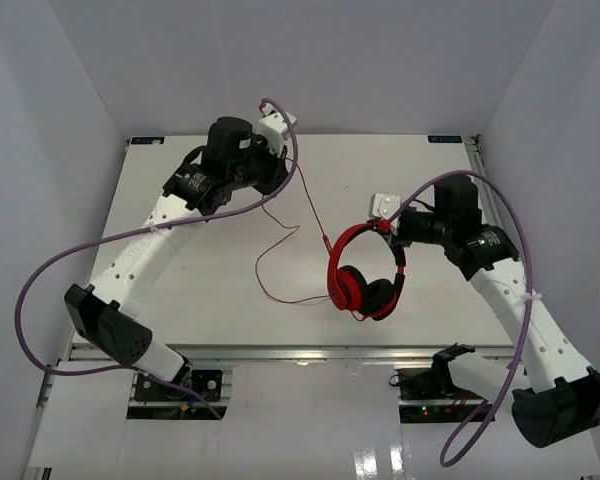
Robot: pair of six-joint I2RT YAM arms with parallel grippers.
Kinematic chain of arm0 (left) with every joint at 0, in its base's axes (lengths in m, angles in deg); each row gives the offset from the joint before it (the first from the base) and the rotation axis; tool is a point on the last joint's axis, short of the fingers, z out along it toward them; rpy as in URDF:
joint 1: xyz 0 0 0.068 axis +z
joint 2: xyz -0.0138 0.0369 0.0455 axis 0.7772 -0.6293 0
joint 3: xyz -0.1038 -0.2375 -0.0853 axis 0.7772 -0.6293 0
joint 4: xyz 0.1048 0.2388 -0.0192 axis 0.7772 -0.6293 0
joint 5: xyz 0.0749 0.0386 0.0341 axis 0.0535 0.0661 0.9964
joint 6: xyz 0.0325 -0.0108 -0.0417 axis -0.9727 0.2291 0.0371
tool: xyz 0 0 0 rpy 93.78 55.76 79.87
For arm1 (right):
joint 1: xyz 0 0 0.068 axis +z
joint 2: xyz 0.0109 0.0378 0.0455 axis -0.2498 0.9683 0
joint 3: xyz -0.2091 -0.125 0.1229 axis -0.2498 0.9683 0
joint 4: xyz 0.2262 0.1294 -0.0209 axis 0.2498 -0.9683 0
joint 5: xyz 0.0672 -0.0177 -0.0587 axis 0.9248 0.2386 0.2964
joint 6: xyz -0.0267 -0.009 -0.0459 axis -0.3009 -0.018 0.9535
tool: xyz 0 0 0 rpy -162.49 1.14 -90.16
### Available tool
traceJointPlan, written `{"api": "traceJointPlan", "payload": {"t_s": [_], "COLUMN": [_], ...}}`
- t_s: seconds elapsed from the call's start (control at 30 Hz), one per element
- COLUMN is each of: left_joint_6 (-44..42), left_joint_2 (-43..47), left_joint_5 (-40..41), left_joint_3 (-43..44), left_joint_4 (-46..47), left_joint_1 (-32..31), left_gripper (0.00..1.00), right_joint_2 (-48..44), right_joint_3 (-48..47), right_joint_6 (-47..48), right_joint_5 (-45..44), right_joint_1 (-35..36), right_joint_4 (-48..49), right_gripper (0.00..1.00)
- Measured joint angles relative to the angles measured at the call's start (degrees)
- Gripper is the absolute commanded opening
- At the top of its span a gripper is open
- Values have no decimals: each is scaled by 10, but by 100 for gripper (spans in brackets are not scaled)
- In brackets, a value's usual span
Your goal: Wrap the headphones
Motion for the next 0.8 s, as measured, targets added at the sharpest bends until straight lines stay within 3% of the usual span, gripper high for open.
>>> {"api": "traceJointPlan", "payload": {"t_s": [0.27,0.5,0.67,0.8], "left_joint_6": [28,98,188,262], "left_joint_2": [26,103,144,137], "left_joint_5": [-59,-142,-202,-227], "left_joint_3": [-192,-343,-450,-526], "left_joint_4": [70,224,407,561], "left_joint_1": [67,71,71,64], "left_gripper": [0,2,22,27], "right_joint_2": [1,28,53,74], "right_joint_3": [-123,-161,-176,-188], "right_joint_6": [-97,-298,-444,-560], "right_joint_5": [87,73,42,8], "right_joint_1": [-3,-6,-14,-18], "right_joint_4": [-20,34,75,109], "right_gripper": [8,8,8,8]}}
